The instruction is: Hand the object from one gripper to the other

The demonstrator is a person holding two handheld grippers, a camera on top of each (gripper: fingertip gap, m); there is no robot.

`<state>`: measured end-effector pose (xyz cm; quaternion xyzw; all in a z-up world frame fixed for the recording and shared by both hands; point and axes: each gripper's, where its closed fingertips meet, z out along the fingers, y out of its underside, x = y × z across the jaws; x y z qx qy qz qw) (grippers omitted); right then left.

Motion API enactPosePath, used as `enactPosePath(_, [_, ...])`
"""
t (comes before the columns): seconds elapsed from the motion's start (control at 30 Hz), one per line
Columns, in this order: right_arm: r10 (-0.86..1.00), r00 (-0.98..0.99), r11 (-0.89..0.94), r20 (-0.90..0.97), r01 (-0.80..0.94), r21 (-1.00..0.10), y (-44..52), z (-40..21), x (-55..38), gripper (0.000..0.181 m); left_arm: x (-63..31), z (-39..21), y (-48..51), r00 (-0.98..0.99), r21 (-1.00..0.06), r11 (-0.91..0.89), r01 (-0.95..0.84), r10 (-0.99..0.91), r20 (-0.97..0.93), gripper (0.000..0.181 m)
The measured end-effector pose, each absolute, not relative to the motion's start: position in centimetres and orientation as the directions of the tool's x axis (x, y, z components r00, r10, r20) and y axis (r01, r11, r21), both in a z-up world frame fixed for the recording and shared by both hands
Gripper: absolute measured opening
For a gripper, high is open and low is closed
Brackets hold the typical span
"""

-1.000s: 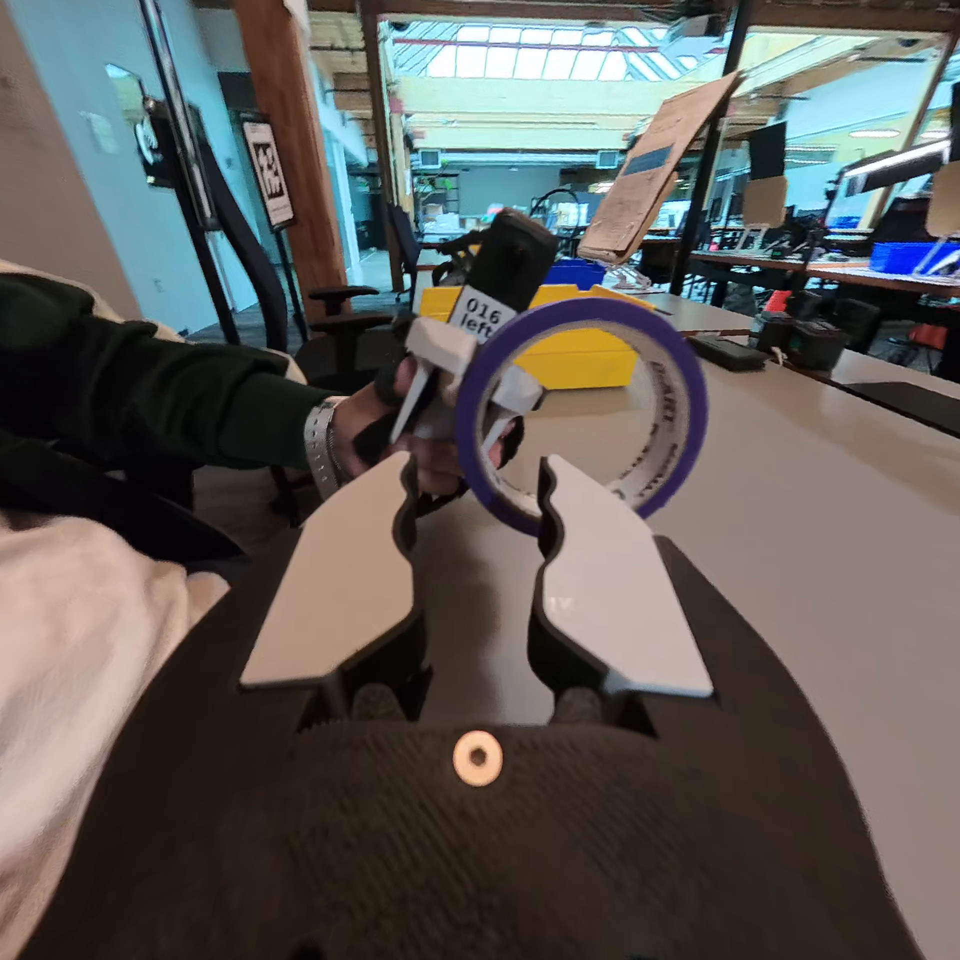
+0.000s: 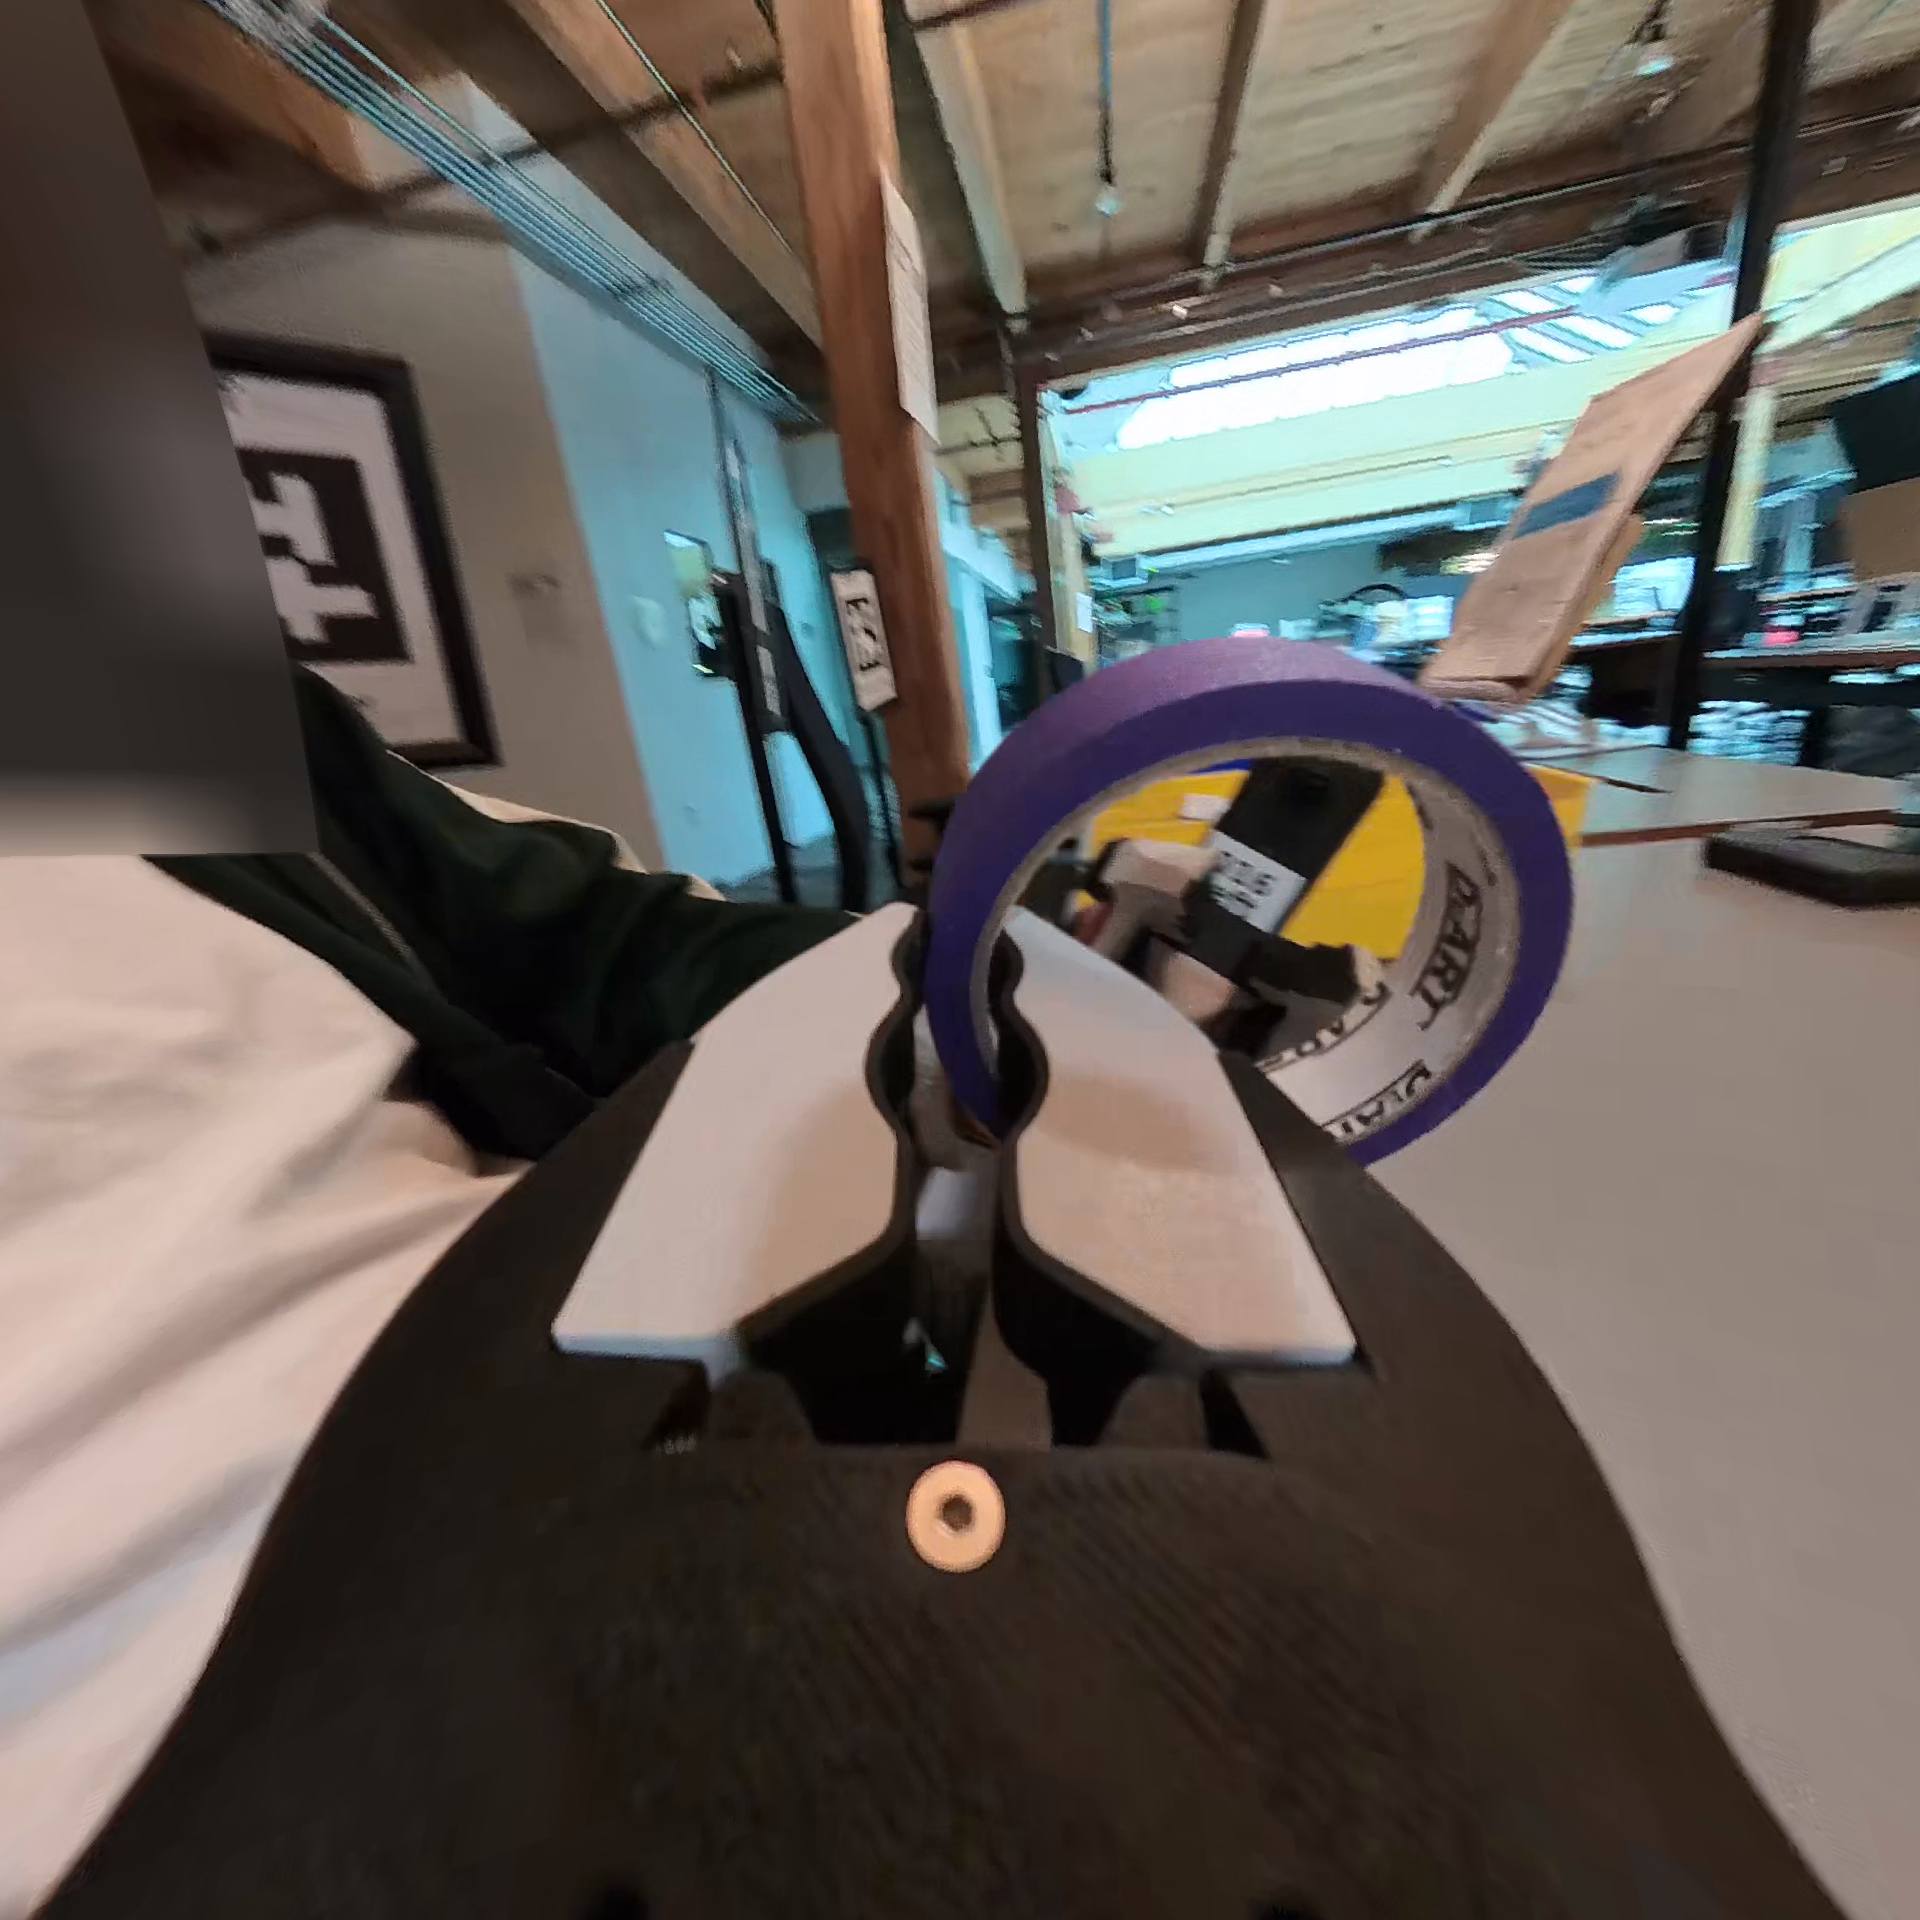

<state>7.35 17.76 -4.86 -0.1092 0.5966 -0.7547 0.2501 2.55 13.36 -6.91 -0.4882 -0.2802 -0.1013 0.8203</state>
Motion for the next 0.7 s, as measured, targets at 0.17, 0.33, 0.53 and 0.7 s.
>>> enactPosePath(0.17, [-0.664,-0.731,-0.164,-0.158,0.348,-0.923,18.9,-3.2,9.6,0.011,2.9,-7.3,13.8,0.813,-0.723,0.473,0.503,0.026,0.582,0.039])
enactPosePath(0.33, [-0.773,-0.609,-0.126,-0.177,0.421,-0.898,19.9,-2.4,11.5,0.011,5.3,-5.9,15.0,0.779,-0.654,0.435,0.619,-0.237,0.580,0.045])
enactPosePath(0.53, [-0.847,-0.496,-0.082,-0.192,0.478,-0.875,20.9,-1.6,12.7,0.011,8.1,-4.4,16.6,0.774,-0.683,0.370,0.630,-0.374,0.511,0.034])
enactPosePath(0.7, [-0.879,-0.440,-0.087,-0.183,0.527,-0.845,21.8,-0.7,12.7,0.011,9.1,-3.9,16.5,0.753,-0.680,0.351,0.644,-0.447,0.483,0.033])
